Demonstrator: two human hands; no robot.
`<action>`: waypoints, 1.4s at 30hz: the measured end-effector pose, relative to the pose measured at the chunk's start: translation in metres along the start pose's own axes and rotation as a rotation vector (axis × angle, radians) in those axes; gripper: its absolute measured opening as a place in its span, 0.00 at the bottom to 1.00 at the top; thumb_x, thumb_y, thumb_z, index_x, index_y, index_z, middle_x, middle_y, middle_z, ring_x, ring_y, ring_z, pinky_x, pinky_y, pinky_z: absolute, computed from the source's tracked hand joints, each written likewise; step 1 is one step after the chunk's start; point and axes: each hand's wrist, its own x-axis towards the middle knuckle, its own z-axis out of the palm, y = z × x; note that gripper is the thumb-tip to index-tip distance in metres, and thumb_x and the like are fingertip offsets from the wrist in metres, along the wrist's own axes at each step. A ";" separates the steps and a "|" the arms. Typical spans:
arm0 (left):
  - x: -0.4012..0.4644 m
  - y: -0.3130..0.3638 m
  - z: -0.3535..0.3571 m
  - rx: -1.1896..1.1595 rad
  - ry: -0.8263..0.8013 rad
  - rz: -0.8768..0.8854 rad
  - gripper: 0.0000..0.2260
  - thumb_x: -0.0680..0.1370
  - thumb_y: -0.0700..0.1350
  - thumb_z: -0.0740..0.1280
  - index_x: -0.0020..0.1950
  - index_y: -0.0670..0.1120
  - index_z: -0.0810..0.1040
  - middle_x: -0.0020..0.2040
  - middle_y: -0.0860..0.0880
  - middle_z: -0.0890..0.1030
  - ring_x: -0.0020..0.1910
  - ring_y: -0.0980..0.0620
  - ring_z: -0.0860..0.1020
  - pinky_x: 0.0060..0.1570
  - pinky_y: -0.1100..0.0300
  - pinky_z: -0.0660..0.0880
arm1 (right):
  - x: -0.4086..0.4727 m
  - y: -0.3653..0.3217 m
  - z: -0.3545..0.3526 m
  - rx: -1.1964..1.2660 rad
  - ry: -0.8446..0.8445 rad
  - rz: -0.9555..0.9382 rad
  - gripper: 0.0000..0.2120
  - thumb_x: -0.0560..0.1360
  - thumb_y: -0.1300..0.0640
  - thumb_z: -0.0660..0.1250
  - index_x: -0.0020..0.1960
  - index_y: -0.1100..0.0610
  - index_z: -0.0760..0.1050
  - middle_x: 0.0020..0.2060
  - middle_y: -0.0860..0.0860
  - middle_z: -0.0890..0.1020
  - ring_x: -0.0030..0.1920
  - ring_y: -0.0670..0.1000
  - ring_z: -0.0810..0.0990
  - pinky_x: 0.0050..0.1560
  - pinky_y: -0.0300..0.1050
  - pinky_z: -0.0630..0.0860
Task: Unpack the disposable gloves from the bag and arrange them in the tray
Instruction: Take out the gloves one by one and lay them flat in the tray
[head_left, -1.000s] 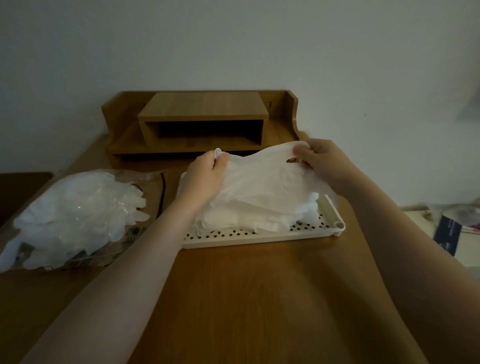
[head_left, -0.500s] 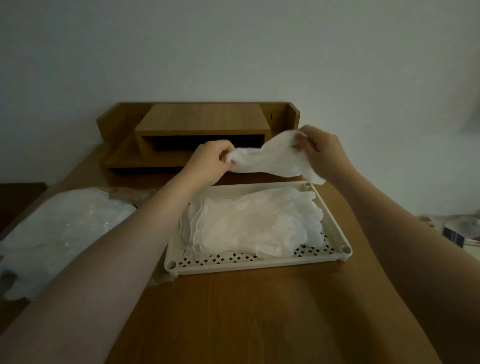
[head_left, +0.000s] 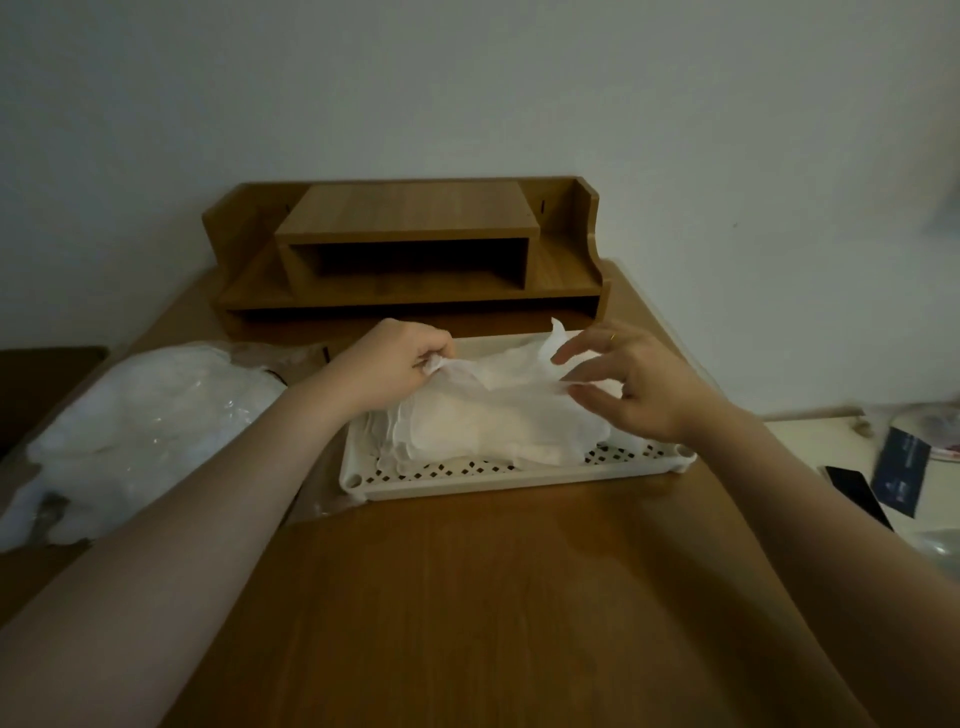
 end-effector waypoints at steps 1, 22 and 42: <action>-0.004 -0.001 0.003 0.025 -0.019 0.014 0.11 0.77 0.33 0.63 0.51 0.46 0.81 0.54 0.46 0.81 0.54 0.49 0.78 0.55 0.50 0.75 | -0.004 -0.005 0.003 -0.050 -0.021 -0.012 0.15 0.75 0.49 0.61 0.49 0.53 0.84 0.57 0.49 0.81 0.59 0.50 0.75 0.60 0.55 0.72; -0.023 0.003 0.027 0.260 -0.320 -0.169 0.26 0.81 0.60 0.50 0.36 0.45 0.77 0.76 0.50 0.60 0.70 0.51 0.66 0.68 0.54 0.58 | 0.010 -0.009 0.041 -0.423 -0.468 0.309 0.32 0.79 0.37 0.48 0.78 0.48 0.45 0.78 0.49 0.48 0.77 0.53 0.43 0.72 0.61 0.34; -0.053 0.000 -0.006 -0.030 0.374 -0.112 0.11 0.81 0.40 0.57 0.61 0.46 0.73 0.59 0.53 0.73 0.47 0.58 0.73 0.44 0.66 0.69 | 0.071 -0.111 0.059 0.167 -0.020 0.146 0.12 0.80 0.58 0.60 0.60 0.57 0.77 0.64 0.52 0.74 0.63 0.51 0.72 0.60 0.37 0.64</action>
